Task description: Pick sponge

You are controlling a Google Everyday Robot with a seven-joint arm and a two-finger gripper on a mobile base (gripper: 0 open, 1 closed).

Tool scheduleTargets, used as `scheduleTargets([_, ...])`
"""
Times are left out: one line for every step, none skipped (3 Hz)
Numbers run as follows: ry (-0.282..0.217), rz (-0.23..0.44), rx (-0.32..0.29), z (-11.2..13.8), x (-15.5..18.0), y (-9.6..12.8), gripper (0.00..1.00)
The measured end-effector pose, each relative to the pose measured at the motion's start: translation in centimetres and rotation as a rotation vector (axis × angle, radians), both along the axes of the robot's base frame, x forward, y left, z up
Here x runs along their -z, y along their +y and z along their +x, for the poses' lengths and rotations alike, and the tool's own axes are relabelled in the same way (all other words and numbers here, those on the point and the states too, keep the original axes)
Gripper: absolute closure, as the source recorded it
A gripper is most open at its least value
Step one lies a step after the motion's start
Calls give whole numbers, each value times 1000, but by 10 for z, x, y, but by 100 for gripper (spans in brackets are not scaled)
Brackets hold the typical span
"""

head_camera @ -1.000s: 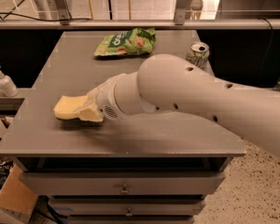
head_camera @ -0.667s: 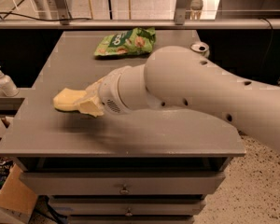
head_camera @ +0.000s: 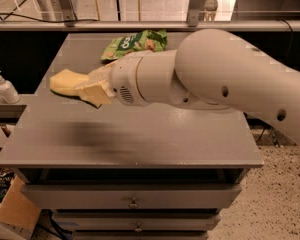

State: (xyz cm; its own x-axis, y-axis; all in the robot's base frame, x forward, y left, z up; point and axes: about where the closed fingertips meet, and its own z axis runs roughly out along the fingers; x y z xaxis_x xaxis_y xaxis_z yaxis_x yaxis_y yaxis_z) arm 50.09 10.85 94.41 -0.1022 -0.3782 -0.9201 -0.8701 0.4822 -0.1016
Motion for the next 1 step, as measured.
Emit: scheduleTargets([0, 0, 0, 0, 0, 0, 100])
